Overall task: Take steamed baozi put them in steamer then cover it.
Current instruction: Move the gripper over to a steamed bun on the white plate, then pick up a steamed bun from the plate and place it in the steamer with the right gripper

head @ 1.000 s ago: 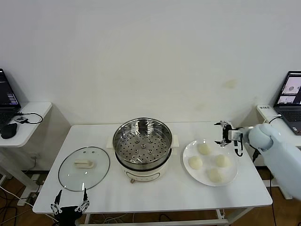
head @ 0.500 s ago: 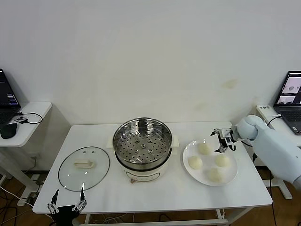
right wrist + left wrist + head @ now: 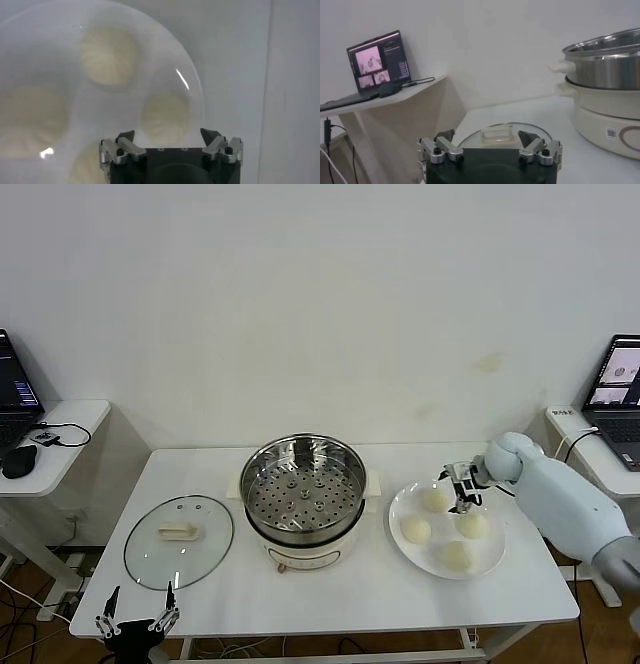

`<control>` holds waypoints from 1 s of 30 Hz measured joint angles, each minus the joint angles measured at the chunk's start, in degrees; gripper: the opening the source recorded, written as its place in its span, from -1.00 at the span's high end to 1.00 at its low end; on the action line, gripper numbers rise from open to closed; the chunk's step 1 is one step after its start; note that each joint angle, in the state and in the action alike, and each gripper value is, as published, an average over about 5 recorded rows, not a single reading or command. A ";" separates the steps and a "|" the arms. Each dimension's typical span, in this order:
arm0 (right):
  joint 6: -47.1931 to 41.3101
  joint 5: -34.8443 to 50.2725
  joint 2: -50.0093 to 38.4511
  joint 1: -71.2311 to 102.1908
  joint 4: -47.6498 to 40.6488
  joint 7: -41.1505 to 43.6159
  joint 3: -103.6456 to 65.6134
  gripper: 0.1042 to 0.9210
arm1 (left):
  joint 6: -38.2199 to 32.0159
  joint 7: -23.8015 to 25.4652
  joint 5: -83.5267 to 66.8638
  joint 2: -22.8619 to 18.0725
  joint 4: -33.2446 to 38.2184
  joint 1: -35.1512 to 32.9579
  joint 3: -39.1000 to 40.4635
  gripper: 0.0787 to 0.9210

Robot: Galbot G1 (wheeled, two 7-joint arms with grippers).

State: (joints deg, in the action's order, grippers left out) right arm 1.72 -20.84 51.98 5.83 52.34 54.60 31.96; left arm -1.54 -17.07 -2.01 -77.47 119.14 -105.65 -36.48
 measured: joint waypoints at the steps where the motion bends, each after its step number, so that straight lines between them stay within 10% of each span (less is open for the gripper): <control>1: 0.04 -0.21 0.30 0.02 -0.31 -0.02 -0.01 -0.74 | -0.03 -0.03 0.00 -0.01 -0.02 0.02 0.00 -0.77; 18: 0.69 -2.28 3.35 -0.16 -4.12 -0.32 -0.08 -0.05 | -0.76 -0.55 0.25 0.15 -0.20 0.31 -0.09 -0.77; 30: -0.40 0.55 0.82 -2.09 -0.57 0.09 1.86 -0.05 | -0.77 -0.57 0.25 0.34 0.12 0.23 -0.05 -0.77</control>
State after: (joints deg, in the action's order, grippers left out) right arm 1.33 -20.29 52.81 3.74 51.77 54.69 33.82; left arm -2.31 -17.64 -1.76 -77.14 119.27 -105.41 -36.53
